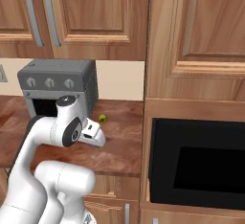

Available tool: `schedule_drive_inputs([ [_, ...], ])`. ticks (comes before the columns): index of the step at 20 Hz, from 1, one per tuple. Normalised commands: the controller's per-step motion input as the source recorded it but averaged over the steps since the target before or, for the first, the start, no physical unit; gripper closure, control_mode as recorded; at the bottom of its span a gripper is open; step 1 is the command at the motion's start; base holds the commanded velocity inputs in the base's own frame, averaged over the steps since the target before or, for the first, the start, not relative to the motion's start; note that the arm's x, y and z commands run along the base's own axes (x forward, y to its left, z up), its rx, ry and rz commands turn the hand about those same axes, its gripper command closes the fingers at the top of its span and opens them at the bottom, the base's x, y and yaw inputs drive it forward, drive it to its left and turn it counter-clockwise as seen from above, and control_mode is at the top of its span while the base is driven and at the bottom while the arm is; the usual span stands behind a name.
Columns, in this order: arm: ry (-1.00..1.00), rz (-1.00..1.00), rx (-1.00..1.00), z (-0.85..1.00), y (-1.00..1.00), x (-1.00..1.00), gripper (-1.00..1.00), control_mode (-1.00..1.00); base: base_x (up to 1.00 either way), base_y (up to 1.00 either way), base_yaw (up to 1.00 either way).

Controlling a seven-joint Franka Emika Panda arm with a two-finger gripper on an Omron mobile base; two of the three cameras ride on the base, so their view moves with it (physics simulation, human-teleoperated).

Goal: Place the beer on the top shelf of the fridge to keep it out of children's reach, and place the lemon and pear on lower shelves for easy access.

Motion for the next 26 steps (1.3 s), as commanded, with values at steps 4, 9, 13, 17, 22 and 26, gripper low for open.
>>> schedule_drive_inputs([
  [4, 0.04, 0.00, 0.00, -0.36, 0.00, 0.42, -1.00, -1.00, 0.00, 0.00, 0.00],
  [9, 0.04, 0.00, 0.00, -0.33, 0.00, 0.44, -1.00, -1.00, 0.00, 0.00, 0.00],
  [13, 0.04, 0.00, 0.00, -0.29, -0.03, 0.43, -1.00, -1.00, 0.00, 0.00, 0.00],
  [17, 0.04, 0.00, 0.00, -0.28, -0.03, 0.37, -1.00, -1.00, 0.00, 0.00, 0.00],
  [22, 0.06, 0.00, 0.00, -0.32, 0.00, 0.28, -1.00, -1.00, 0.00, 0.00, 0.00],
  [26, 0.05, 0.00, 0.00, -0.34, 0.00, 0.25, -1.00, -1.00, 0.00, 0.00, 0.00],
])
